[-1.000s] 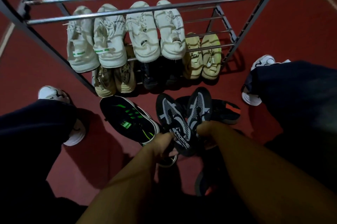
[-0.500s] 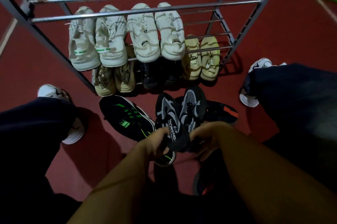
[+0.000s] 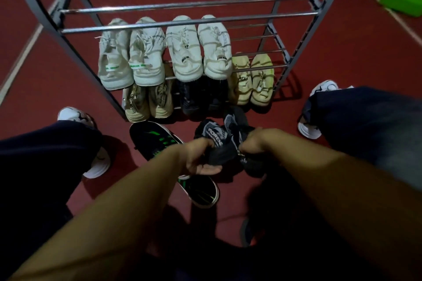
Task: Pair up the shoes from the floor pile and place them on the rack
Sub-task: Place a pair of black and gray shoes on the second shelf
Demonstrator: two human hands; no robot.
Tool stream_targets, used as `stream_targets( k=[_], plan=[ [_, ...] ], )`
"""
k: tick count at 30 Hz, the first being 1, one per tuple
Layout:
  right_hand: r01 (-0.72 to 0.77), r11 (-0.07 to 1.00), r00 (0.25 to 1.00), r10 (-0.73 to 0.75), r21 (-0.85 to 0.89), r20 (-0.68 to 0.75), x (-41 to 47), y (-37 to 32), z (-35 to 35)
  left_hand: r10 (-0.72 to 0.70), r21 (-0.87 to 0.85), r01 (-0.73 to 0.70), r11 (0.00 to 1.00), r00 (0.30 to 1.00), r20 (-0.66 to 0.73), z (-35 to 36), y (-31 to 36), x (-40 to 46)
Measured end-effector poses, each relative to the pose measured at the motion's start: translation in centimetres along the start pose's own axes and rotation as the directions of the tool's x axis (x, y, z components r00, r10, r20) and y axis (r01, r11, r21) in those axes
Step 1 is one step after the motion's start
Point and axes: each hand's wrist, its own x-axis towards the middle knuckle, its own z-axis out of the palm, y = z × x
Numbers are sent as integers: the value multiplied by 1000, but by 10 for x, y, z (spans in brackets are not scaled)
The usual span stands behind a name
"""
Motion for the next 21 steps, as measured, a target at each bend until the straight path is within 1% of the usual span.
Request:
stream_targets(
  k=[2, 3, 4, 6, 8, 10, 12, 14, 15, 17, 19, 21],
  plan=[
    [-7, 994, 990, -8, -106, -139, -10, -1, -15, 60, 152, -49, 987, 996, -70, 0, 17, -20],
    [9, 985, 980, -43, -174, -196, -18, -2, -21, 84, 241, -63, 969, 993, -79, 0, 22, -30],
    [27, 969, 971, -84, -247, -222, -28, -4, -28, 101, 328, -67, 942, 991, -87, -1, 26, -40],
    [85, 952, 957, -161, -296, -243, -43, -6, -42, 138, 455, -57, 888, 980, -147, -3, 30, -62],
    [112, 944, 950, -194, -311, -244, -69, -8, -54, 168, 537, -35, 843, 965, -201, -6, 34, -87],
    [141, 948, 938, -221, -286, -269, -85, 0, -68, 195, 569, -40, 821, 957, -214, -9, 39, -111],
    [207, 951, 918, -270, -231, -290, -94, 13, -81, 204, 565, -37, 824, 950, -235, -12, 45, -134],
    [273, 956, 902, -292, -102, -318, -101, 24, -90, 187, 568, -25, 823, 956, -228, -11, 48, -153],
    [299, 952, 888, -302, -65, -347, -108, 28, -97, 192, 577, -36, 816, 958, -211, -6, 52, -164],
    [347, 938, 864, -319, 3, -390, -121, 38, -112, 220, 571, -76, 818, 958, -187, 5, 60, -181],
    [410, 900, 847, -316, 148, -426, -137, 49, -127, 271, 543, -148, 826, 951, -152, 16, 71, -197],
    [464, 839, 831, -301, 285, -467, -148, 63, -140, 301, 488, -223, 844, 950, -86, 27, 81, -209]
  ],
)
